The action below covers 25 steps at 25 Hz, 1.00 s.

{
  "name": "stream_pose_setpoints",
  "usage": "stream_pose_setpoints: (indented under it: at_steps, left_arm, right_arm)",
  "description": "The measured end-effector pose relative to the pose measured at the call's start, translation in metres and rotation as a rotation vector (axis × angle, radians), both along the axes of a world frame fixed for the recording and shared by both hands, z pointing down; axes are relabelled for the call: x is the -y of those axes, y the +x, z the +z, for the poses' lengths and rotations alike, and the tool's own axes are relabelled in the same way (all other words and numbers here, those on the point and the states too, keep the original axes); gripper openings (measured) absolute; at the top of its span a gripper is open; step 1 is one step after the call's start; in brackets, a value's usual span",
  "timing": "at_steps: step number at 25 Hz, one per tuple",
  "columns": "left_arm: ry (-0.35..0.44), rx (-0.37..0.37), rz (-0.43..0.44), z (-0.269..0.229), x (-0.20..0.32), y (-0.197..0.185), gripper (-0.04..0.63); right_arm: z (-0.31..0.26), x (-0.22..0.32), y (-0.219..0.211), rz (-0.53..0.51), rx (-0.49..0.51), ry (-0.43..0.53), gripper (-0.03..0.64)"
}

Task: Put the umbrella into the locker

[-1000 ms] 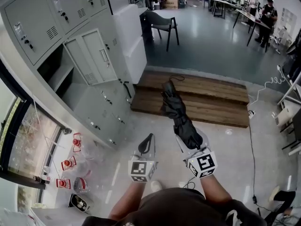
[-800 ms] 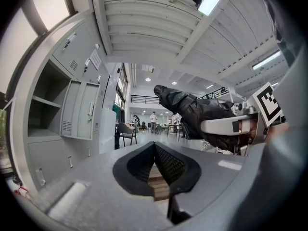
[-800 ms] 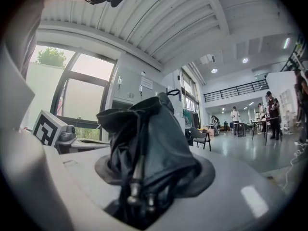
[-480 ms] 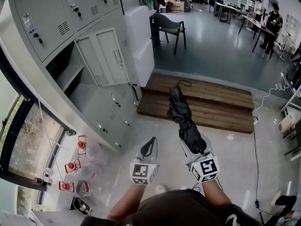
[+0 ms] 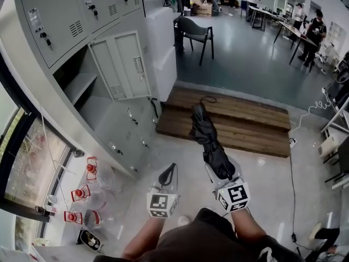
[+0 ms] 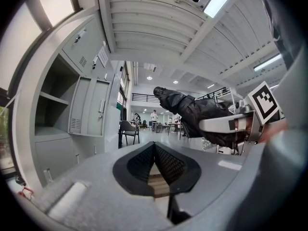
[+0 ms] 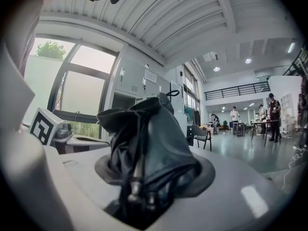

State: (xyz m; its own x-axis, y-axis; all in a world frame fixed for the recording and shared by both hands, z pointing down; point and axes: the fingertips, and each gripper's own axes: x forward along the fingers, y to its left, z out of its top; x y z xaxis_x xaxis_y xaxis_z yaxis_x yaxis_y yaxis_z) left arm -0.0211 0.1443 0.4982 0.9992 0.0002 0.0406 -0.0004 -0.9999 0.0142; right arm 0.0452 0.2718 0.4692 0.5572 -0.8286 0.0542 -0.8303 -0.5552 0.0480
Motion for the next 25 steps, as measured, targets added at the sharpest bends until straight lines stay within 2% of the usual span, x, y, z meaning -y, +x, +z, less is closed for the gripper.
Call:
stream_pose_setpoints:
  at_steps: [9, 25]
  left_arm:
    - [0.009, 0.004, -0.051, -0.001, 0.019, 0.013, 0.005]
    - [0.012, 0.044, -0.212, 0.002, 0.07, 0.078, 0.005]
  right_arm:
    - [-0.005, 0.03, 0.01, -0.063, -0.025, 0.03, 0.233]
    - [-0.006, 0.091, 0.09, -0.233, -0.003, 0.042, 0.233]
